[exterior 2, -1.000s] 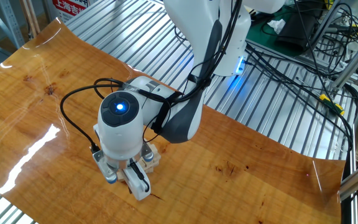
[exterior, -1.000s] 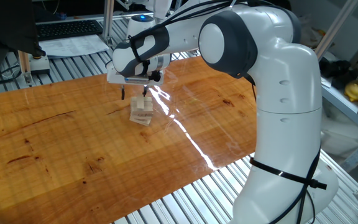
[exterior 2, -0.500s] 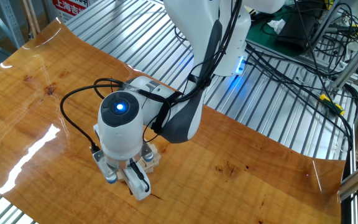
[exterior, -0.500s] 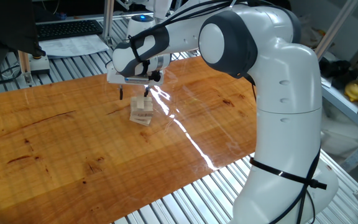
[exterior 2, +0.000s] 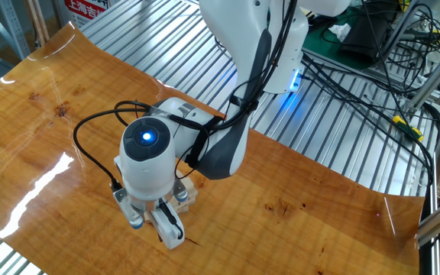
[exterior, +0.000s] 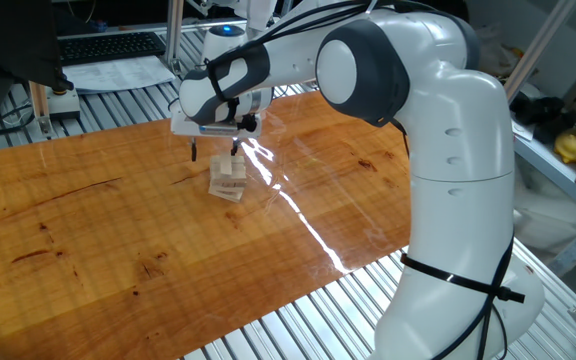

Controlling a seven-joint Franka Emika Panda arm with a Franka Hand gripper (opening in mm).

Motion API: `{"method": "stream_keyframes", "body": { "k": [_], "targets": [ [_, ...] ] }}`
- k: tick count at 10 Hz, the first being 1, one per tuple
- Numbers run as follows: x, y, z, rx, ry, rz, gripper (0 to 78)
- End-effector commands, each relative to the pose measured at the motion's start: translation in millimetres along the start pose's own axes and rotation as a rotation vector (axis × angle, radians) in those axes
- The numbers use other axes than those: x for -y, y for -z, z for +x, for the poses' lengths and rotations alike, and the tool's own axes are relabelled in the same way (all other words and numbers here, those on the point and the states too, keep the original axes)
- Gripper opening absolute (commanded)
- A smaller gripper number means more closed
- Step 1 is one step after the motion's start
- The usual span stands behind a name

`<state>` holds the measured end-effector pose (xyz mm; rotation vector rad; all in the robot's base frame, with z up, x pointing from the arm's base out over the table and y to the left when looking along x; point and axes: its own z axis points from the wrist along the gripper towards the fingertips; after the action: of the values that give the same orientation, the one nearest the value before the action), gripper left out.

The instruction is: Play Jenga

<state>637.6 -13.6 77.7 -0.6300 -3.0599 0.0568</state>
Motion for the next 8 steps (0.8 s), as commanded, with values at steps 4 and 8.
{"method": "stream_keyframes", "body": {
  "k": [4, 8],
  "targets": [
    [-1.5, -5.2, -1.9, 0.001, 0.004, -0.012, 77.4],
    [-1.5, -5.4, -1.9, 0.001, 0.006, -0.023, 77.4]
  ]
}}
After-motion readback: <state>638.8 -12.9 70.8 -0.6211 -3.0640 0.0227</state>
